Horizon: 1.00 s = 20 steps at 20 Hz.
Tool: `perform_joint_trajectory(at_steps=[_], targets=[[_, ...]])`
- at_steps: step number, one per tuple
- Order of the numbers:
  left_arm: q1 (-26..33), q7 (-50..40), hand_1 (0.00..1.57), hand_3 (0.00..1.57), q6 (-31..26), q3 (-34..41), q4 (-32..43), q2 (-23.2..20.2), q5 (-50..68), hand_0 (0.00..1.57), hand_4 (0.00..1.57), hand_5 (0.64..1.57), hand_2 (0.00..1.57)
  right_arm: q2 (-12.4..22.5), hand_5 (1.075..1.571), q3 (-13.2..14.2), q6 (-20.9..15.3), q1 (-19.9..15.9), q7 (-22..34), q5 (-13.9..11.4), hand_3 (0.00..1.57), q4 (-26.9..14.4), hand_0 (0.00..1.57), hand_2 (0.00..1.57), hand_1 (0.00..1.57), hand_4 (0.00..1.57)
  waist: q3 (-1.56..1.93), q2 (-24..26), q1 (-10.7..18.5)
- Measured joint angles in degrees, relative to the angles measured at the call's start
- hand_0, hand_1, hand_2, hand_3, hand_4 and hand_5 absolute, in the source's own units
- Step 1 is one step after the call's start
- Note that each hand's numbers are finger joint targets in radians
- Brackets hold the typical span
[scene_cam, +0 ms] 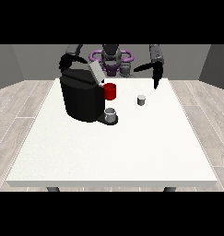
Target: Insert the coffee pod into the coffee machine and close the lid
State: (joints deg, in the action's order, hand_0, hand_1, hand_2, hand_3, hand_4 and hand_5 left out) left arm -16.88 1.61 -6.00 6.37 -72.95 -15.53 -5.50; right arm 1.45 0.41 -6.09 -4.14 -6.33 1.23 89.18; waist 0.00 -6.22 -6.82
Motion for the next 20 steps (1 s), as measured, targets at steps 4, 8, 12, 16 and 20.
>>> perform_joint_trajectory(at_steps=[4, 8, 12, 16, 20], targets=[[-3.2, 1.8, 0.0, 0.0, 0.2, 1.4, 7.1, -1.1, -1.0, 0.0, 0.0, 1.571, 0.0, 0.1, 1.571, -0.8, -1.1, -2.1, 2.1, -0.1, 0.0, 0.9, 0.0, 0.0, 0.0, 0.34, -0.01, -2.3, -0.8], [-6.9, 1.5, 0.0, 0.0, 0.5, 1.8, 12.4, -2.2, -2.7, 0.0, 0.0, 1.571, 0.0, 0.5, 1.571, -0.1, -1.4, -4.1, 2.3, 0.1, 0.0, -0.8, 0.0, 0.0, 0.0, 0.39, -0.01, -3.7, -0.8], [-9.0, 0.5, 0.0, 0.0, 0.7, 0.3, 15.6, -2.1, -5.3, 0.0, 0.0, 1.571, 0.0, 1.0, 1.571, 0.8, -1.2, -4.9, 2.4, 0.1, 0.0, -4.0, 0.0, 0.0, 0.0, 0.39, -0.01, -3.5, -0.3], [-10.3, 1.6, 0.0, 0.0, 0.9, -1.1, 18.9, -2.3, -8.1, 0.0, 0.0, 1.571, 0.46, 0.7, 1.571, 1.3, -2.5, -6.5, 2.5, -0.8, 0.0, -6.6, 0.0, 0.0, 0.0, 0.42, 0.0, -3.6, 0.4], [-12.3, 2.9, 0.65, 0.35, 2.2, -1.3, 23.1, -2.4, -10.5, 0.65, 0.0, 1.571, 0.72, 0.9, 1.571, 1.2, -2.8, -7.6, 3.4, -1.4, 0.0, -7.6, 0.0, 0.0, 0.0, 0.41, -0.01, -3.9, -0.1]])
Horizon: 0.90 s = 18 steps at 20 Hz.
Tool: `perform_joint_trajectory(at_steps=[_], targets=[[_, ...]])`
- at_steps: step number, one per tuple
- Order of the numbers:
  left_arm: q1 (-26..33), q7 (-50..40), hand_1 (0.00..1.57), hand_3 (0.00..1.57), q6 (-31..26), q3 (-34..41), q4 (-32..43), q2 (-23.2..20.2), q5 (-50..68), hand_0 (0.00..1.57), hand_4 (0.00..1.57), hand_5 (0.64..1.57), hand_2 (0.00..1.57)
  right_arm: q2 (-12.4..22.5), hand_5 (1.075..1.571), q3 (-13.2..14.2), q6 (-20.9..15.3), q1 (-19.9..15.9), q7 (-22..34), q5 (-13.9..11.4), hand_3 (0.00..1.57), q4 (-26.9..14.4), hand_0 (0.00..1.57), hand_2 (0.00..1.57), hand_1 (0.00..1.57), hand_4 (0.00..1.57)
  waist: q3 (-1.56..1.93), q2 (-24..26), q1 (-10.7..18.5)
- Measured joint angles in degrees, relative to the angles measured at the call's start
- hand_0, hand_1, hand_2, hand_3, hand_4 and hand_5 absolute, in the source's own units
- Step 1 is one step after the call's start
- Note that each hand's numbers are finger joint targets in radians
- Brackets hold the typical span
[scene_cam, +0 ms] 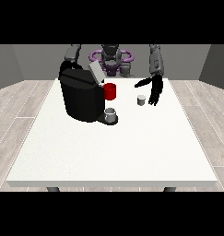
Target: Insert the coffee pod into the coffee machine and close the lid
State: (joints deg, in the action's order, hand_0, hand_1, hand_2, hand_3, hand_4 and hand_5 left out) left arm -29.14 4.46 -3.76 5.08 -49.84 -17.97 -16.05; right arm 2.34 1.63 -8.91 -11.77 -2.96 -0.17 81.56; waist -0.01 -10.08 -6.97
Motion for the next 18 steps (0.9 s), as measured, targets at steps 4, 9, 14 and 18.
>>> perform_joint_trajectory(at_steps=[4, 9, 14, 18], targets=[[-1.5, -1.6, 0.62, 0.48, 0.7, -0.7, 3.1, 0.1, -2.4, 0.62, 0.0, 1.571, 0.74, 0.1, 1.571, 0.3, -0.3, -0.7, 0.0, -0.4, 0.0, -1.8, 0.0, 0.0, 0.0, 0.39, 0.0, 0.6, 0.1], [-1.9, 1.1, 0.57, 0.41, 2.0, -1.9, 7.1, -1.7, -6.3, 0.57, 0.0, 1.571, 0.7, -0.8, 1.571, -0.4, -0.5, -1.1, 0.3, -0.5, 0.0, -1.5, 0.0, 0.0, 0.0, 0.45, 0.0, -0.3, -0.8], [-3.1, 2.7, 0.67, 0.55, 5.1, -3.4, 9.6, -2.2, -10.5, 0.67, 0.0, 1.571, 0.81, -1.1, 1.571, -0.9, -0.6, -0.7, -0.7, -1.0, 0.0, -1.8, 0.0, 0.0, 0.0, 0.53, 0.02, -0.9, -1.6], [-4.2, 4.8, 0.69, 0.65, 8.2, -3.0, 12.2, -2.1, -12.5, 0.69, 0.29, 1.571, 0.85, -1.6, 1.571, -2.4, -1.7, -0.5, 1.2, -1.8, 0.0, -0.4, 0.0, 0.0, 0.0, 0.51, 0.0, -0.7, -2.3]])
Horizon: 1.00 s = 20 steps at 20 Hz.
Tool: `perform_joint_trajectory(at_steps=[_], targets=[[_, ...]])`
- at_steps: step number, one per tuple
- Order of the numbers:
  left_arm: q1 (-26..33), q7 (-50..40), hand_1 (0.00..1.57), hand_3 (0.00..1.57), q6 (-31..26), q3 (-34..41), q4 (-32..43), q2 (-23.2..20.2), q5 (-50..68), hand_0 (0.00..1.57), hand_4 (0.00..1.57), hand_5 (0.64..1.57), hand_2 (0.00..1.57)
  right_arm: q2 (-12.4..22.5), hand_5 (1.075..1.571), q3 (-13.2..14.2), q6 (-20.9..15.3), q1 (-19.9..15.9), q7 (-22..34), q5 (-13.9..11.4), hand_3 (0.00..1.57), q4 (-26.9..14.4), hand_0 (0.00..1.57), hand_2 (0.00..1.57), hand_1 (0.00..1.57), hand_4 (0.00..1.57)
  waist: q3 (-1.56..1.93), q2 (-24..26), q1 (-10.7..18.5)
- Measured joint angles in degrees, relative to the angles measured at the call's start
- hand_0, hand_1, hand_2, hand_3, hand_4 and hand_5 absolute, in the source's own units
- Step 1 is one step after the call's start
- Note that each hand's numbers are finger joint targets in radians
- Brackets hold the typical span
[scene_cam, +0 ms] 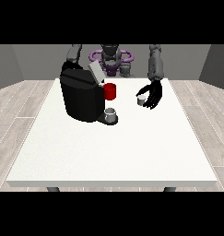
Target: Insert the coffee pod into the coffee machine and close the lid
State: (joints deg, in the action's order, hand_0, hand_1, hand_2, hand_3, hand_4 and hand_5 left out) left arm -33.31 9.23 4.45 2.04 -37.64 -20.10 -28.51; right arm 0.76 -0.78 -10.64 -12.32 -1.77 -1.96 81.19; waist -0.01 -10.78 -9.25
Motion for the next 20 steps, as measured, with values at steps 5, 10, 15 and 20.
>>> perform_joint_trajectory(at_steps=[5, 10, 15, 20], targets=[[-1.2, 1.7, 0.92, 0.83, 3.7, 0.6, 2.2, 0.6, -1.8, 0.92, 0.36, 1.571, 1.04, 0.3, 1.571, 1.4, 0.6, -0.5, 0.0, 1.5, 0.0, 0.3, 0.0, 0.0, 0.0, 0.51, 0.05, -0.2, -0.1], [-2.2, 2.4, 0.97, 0.79, 6.2, -0.7, 3.4, 0.2, -5.1, 0.97, 0.32, 1.571, 1.05, 0.5, 1.571, 2.1, 1.7, -0.5, -1.8, 2.6, 0.0, -0.9, 0.0, 0.0, 0.0, 0.43, 0.11, -0.9, -0.2], [-3.6, 3.4, 1.27, 1.36, 6.4, -1.1, 5.2, -0.5, -7.1, 1.27, 0.51, 1.571, 1.4, 0.9, 1.571, 2.7, 1.8, -1.2, -1.8, 2.8, 0.0, -1.5, 0.0, 0.0, 0.0, 0.43, 0.1, -1.4, -0.1], [-5.5, 6.5, 1.45, 1.39, 3.5, -0.9, 4.7, -0.8, -6.9, 1.45, 0.62, 1.571, 1.45, 0.9, 1.571, 3.7, 1.8, -1.0, -2.4, 3.5, 0.0, -3.3, 0.0, 0.0, 0.0, 0.46, 0.02, -0.3, 0.6]])
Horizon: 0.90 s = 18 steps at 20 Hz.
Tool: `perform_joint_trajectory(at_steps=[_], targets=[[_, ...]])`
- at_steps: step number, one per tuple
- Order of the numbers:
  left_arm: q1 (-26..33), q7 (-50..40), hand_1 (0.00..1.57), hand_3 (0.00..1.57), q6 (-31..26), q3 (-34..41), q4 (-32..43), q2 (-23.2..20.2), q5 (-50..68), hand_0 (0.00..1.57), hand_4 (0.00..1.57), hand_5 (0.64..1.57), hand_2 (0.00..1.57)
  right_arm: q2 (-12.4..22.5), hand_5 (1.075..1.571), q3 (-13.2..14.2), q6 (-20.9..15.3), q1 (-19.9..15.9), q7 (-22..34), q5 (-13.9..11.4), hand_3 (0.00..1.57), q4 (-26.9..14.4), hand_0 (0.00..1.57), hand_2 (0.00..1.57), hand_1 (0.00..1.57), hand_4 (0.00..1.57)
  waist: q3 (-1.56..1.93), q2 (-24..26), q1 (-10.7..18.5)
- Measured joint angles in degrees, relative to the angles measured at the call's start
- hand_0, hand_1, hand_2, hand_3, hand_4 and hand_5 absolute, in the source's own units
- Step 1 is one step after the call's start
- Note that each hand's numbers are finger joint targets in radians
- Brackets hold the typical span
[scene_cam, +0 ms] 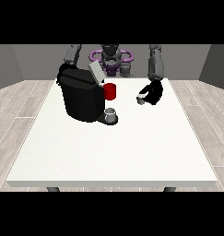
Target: Insert the coffee pod into the coffee machine and close the lid
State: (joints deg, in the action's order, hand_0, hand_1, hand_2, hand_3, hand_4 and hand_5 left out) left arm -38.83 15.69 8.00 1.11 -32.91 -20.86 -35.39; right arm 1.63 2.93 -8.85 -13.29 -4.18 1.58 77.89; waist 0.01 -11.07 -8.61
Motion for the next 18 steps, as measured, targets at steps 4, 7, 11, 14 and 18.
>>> perform_joint_trajectory(at_steps=[4, 7, 11, 14, 18], targets=[[-3.0, -0.6, 1.32, 1.35, -3.6, -0.4, -1.7, 0.2, 0.2, 1.32, 0.58, 1.571, 1.38, -0.1, 1.571, 0.1, 0.1, 0.4, -0.1, -0.1, 0.0, -2.2, 0.0, 0.0, 0.0, 0.49, 0.0, 2.3, 0.2], [-5.4, -1.5, 1.26, 1.3, -6.3, -0.5, -2.8, 0.3, 0.2, 1.26, 0.53, 1.571, 1.32, -0.2, 1.571, 0.2, -0.1, -0.3, 0.1, -0.1, 0.0, -3.5, 0.0, 0.0, 0.0, 0.44, 0.01, 3.4, 0.6], [-8.3, -3.0, 1.25, 1.29, -9.9, -0.9, -4.5, 0.4, 0.2, 1.25, 0.56, 1.571, 1.33, -0.2, 1.571, 0.3, -0.1, -0.5, 0.1, -0.2, 0.0, -4.8, 0.0, 0.0, 0.0, 0.49, 0.0, 5.0, 0.6], [-9.3, -2.8, 1.25, 1.29, -11.2, -0.4, -5.4, -0.2, 0.3, 1.25, 0.56, 1.571, 1.33, 0.3, 1.571, 0.3, 1.4, 0.1, 0.0, 0.5, 0.0, -4.6, 0.0, 0.0, 0.0, 0.48, 0.0, 5.7, 0.1], [-11.8, -2.4, 1.27, 1.29, -12.9, 1.3, -5.2, -2.6, 0.5, 1.27, 0.55, 1.571, 1.34, -0.4, 1.571, -0.6, 1.4, -0.5, 0.0, 0.5, 0.0, -3.2, 0.0, 0.0, 0.0, 0.49, -0.01, 4.3, -1.4]])
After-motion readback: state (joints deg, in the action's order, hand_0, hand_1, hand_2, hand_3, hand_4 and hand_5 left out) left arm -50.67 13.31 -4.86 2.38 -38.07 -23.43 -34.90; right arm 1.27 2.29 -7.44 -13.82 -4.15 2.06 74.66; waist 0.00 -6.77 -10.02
